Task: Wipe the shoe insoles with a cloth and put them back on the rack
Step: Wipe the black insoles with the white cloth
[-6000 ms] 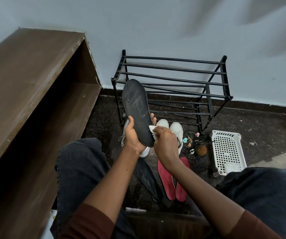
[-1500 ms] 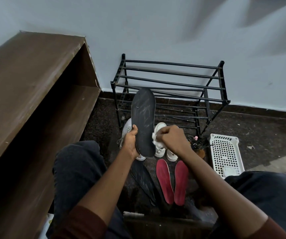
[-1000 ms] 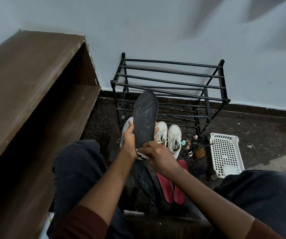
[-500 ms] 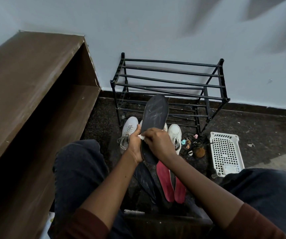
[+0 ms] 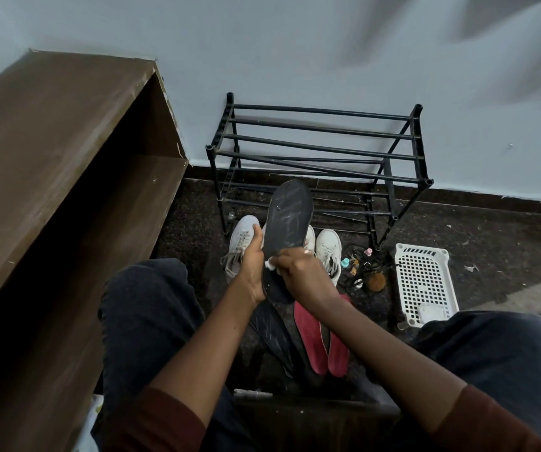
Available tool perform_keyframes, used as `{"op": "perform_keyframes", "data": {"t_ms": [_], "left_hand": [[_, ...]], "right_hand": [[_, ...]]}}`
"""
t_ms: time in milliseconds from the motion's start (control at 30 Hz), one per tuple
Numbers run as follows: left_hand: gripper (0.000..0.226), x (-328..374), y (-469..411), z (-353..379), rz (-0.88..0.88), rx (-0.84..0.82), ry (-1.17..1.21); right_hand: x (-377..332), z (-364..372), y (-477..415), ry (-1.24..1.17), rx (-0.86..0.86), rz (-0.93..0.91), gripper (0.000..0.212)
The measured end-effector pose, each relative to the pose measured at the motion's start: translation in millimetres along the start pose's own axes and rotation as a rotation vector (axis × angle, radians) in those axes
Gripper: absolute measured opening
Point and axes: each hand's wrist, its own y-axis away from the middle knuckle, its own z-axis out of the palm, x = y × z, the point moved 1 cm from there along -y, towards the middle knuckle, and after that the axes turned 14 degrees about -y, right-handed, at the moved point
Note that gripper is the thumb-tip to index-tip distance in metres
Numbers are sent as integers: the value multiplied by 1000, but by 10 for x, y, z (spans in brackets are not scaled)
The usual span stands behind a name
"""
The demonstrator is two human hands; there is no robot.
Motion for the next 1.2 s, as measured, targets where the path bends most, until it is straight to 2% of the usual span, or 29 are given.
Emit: {"op": "perform_keyframes", "data": {"t_ms": [167,300,467,733,833,1000,1200], "left_hand": [[80,17,-26,-8,15,24,-18],[78,95,-69,-22,10,2,49],[79,61,-70,-83,-32,8,49],[76,26,-28,-56,-20,8,-9],[76,62,-31,-57,-2,-7,-1],[74,128,-36,-57,11,66,-20],[73,144,-7,-61,4,59,-31]], "right_hand": [[-4,14,-98,-81,96,74,19],[-140,78,218,-157,58,-77,19],[-40,96,427,-95,-38,-215,22],[58,-45,-9,232,71,96,10],[51,-17,-3,201,72,164,12],[-50,158,319,99,14,197,16],[-113,208,402,77,8,233,18]]}}
